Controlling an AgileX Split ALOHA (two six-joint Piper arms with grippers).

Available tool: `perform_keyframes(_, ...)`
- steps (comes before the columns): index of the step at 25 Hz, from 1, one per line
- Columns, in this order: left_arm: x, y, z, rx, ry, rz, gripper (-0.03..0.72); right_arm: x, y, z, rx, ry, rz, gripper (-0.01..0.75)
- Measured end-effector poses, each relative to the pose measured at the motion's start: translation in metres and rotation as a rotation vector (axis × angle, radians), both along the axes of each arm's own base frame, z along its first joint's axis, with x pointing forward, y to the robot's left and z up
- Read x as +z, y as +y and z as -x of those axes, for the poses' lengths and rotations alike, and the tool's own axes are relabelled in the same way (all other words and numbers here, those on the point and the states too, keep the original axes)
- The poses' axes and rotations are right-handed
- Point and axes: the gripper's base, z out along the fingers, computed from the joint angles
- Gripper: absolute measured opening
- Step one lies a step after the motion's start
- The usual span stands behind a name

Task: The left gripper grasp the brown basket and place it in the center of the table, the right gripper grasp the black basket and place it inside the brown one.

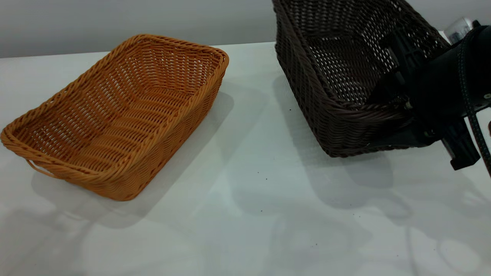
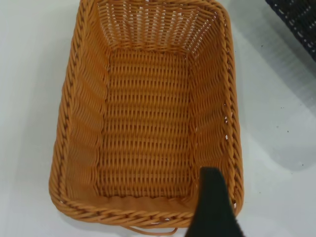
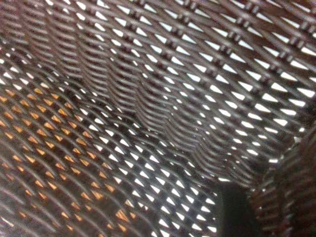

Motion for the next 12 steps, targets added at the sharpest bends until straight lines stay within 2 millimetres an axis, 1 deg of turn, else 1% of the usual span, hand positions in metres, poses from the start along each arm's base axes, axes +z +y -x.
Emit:
perform_keyframes(5,-0.009,0.0,-0.009,0.003,0.048,0.016,0.426,0.019,0.002,-0.009,0.063,-0.101,0.028,0.3)
perform_keyframes(9,-0.018,0.001,-0.026,0.072,0.064,0.078,0.426,0.041,0.008,-0.025,0.165,-0.226,0.071,0.3)
perform_keyframes(12,-0.027,0.003,-0.037,0.117,0.086,0.112,0.426,0.052,0.008,-0.038,0.201,-0.285,0.103,0.3)
